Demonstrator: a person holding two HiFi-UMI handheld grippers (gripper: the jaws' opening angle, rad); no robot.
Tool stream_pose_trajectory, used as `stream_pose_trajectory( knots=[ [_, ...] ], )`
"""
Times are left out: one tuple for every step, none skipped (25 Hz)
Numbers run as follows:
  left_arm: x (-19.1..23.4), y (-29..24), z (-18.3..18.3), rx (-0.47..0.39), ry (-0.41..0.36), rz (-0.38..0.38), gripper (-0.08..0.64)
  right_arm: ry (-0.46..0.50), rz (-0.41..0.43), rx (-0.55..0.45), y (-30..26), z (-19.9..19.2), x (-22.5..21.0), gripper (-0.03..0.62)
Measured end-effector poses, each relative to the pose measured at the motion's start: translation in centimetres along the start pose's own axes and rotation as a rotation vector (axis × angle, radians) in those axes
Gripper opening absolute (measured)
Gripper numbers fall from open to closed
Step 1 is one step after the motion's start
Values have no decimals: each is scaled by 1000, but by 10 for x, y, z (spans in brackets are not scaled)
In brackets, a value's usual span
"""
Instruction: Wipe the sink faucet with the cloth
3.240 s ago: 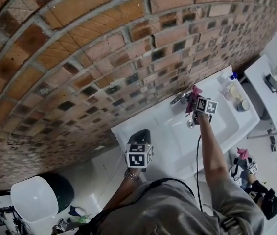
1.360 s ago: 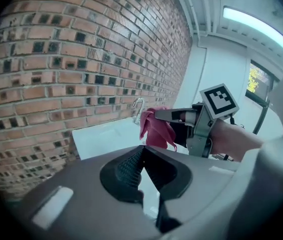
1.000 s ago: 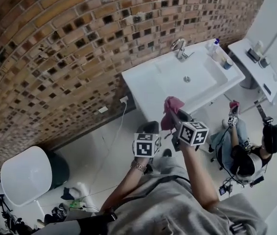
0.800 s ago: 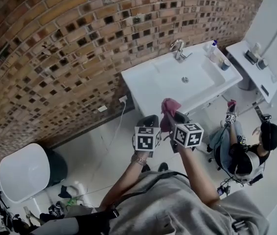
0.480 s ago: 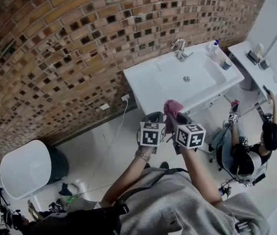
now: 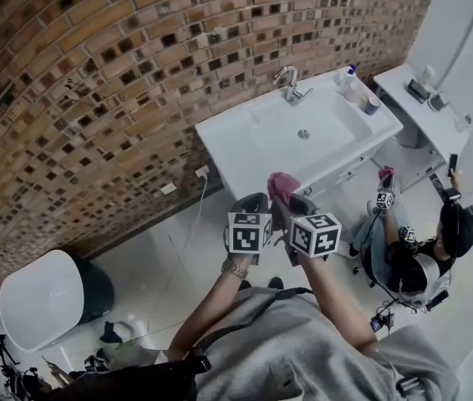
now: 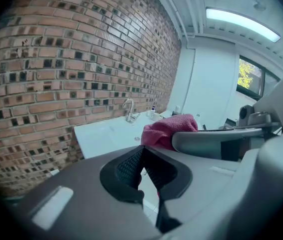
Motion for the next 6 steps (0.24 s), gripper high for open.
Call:
stream_pose_trajectory(
  knots=[
    [0, 1, 0, 0, 2, 1, 20, -4, 0, -4, 1, 0, 0, 64],
    [0, 2, 1, -1, 5, 4, 20, -5, -1, -7, 2, 2, -1, 64],
    [1, 2, 2, -2, 8, 7, 20, -4, -2, -10, 3, 4, -1, 64],
    [2, 3, 4, -4, 9, 10, 20, -4, -2, -13, 3, 6, -1, 64],
    [3, 3, 6, -6, 10, 13, 20, -4, -2, -16, 3, 8, -1, 64],
    [4, 4, 8, -8, 10, 16, 20, -4, -1, -18, 4, 10, -2, 64]
  ],
)
Point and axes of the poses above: the fingertips, and each gripper's own axes: y backward along the fingers, x to its left, z out of its top, the point moved 7 cm from there along y, backward along the fingers, and after that the axes turned 10 degrees about x, right-handed, at the moved point
